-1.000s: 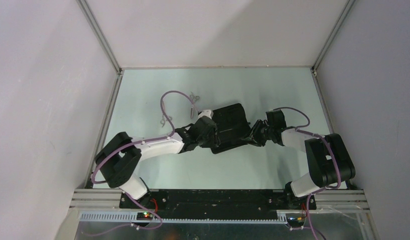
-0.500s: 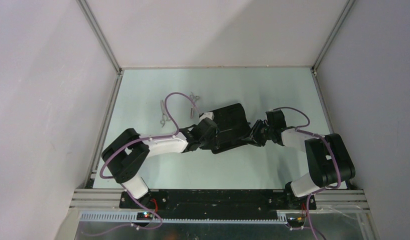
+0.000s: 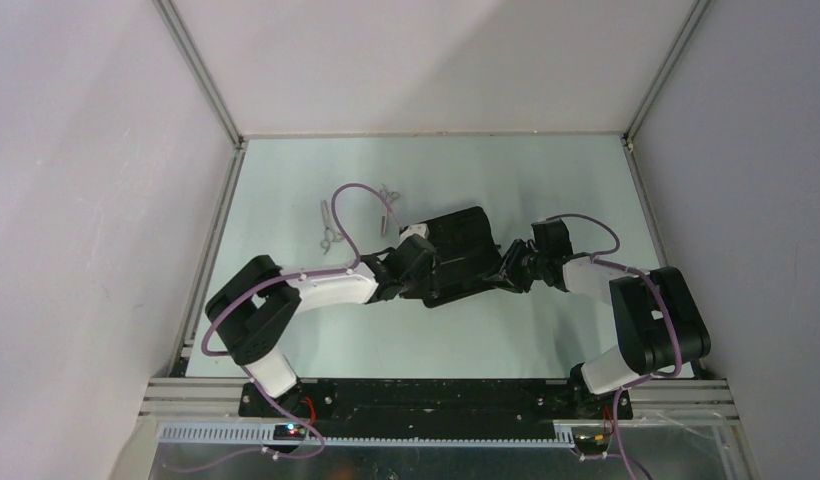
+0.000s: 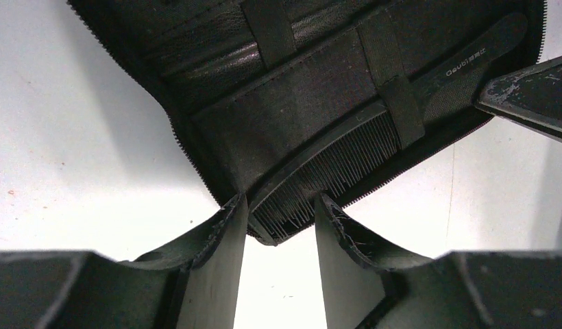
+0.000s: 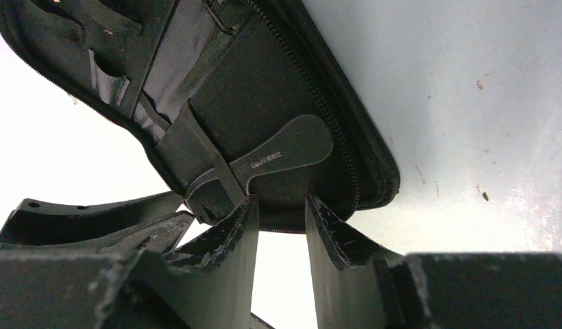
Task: Sort the hair-cutting tools
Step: Place the comb in the hairdressing tool bag.
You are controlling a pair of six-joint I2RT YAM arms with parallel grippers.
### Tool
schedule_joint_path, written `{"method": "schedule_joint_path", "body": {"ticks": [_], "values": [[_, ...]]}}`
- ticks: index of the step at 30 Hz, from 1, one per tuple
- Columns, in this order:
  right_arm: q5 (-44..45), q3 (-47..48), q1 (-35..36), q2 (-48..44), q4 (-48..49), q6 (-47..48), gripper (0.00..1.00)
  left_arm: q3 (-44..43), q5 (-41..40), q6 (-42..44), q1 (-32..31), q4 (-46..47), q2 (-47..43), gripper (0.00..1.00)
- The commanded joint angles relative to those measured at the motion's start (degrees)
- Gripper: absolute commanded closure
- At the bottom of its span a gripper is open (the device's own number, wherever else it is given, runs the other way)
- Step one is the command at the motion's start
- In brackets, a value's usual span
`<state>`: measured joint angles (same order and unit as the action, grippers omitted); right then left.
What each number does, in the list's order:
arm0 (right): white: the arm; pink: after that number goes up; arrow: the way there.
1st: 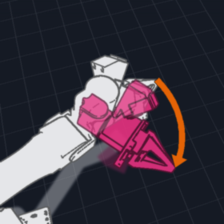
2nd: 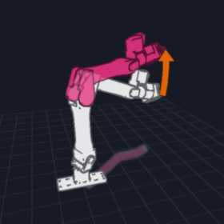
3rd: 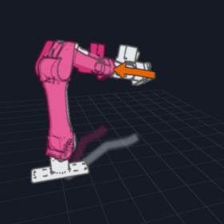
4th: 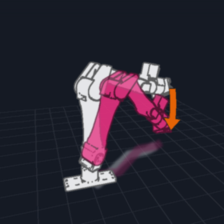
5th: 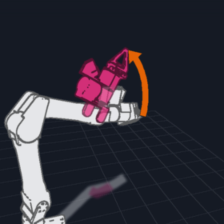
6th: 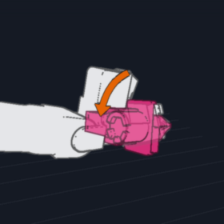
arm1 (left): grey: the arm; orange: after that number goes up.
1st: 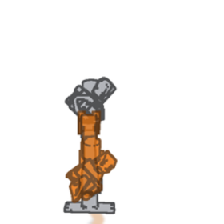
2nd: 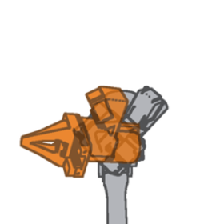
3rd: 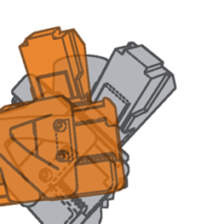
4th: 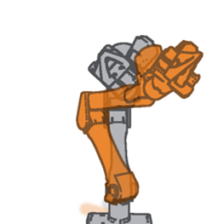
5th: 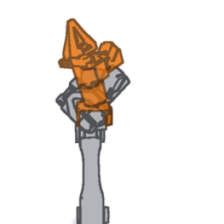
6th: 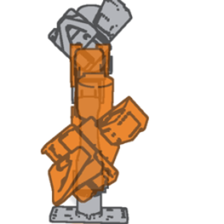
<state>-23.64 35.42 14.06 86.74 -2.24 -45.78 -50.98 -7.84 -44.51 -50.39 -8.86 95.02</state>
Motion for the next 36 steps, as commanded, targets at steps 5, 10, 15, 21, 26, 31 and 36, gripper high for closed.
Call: {"method": "schedule_joint_path", "body": {"ticks": [5, 10, 15, 21, 26, 31, 36], "values": [[2.4, 0.3, 0.3, 1.3, -2.8, 1.8, 0.63, -2.6, 3.4, -1.1, -0.5, 0.2, 2.7, 0.54], [2.3, 0.2, 0.5, 1.5, -2.6, 1.6, 0.63, -4.4, 5.5, -1.7, -0.6, 1.4, 4.6, 0.54], [2.2, 0.3, 0.6, 1.1, -2.6, 1.6, 0.63, -5.3, 4.3, -1.4, -0.5, 1.1, 4.7, 0.54], [1.8, 0.7, 0.5, -4.5, -4.3, 2.3, 0.61, -0.9, -4.8, 0.4, -0.4, 1.7, -5.7, 0.52], [6.2, 4.7, 0.2, -12.8, -13.6, 6.1, 0.54, 0.2, -13.9, 5.8, 0.7, -3.7, -19.5, 0.47], [15.7, 8.8, -3.3, -22.1, -26.3, 9.6, 0.39, -0.3, -18.5, 8.0, 3.0, -11.2, -31.9, 0.34], [26.8, 12.7, -11.4, -29.1, -38.0, 12.4, 0.19, -0.2, -19.0, 10.2, 8.9, -19.3, -42.6, 0.11]]}}
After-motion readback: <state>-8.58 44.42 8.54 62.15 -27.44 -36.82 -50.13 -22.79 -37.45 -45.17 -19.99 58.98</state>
